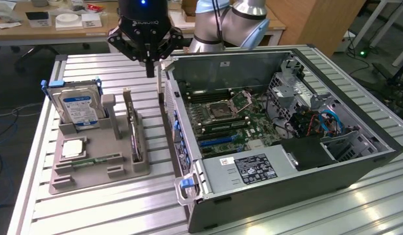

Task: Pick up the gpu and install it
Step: 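Reach for the gpu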

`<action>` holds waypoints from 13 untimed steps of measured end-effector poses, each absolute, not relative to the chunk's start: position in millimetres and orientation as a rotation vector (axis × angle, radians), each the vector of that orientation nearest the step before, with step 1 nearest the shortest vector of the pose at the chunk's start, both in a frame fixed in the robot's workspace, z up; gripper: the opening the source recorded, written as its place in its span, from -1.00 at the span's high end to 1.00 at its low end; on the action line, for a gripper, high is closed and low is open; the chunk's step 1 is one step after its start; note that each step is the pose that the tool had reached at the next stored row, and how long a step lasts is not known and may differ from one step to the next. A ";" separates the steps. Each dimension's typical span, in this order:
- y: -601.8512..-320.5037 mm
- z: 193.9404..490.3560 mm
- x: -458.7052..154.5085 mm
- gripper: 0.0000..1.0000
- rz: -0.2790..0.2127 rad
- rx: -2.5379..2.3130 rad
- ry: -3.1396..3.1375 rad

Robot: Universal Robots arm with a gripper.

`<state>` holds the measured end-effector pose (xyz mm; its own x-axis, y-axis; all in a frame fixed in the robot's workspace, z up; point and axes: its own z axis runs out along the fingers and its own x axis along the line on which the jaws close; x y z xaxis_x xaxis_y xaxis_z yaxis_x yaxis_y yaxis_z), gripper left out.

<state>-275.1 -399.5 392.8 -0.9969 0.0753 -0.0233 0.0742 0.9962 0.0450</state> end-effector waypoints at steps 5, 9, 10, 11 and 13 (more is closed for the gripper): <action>-400.6 392.7 -285.1 0.80 0.069 0.116 3.114; -401.6 392.7 -293.7 0.80 0.069 0.114 3.114; -401.8 392.7 -295.7 0.80 0.069 0.113 3.114; -402.1 392.6 -297.7 0.80 0.069 0.113 3.114; -402.6 392.7 -301.5 0.80 0.069 0.112 3.114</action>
<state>-301.5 -402.6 392.7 -0.9971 0.0722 -0.0232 0.0711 0.9965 0.0450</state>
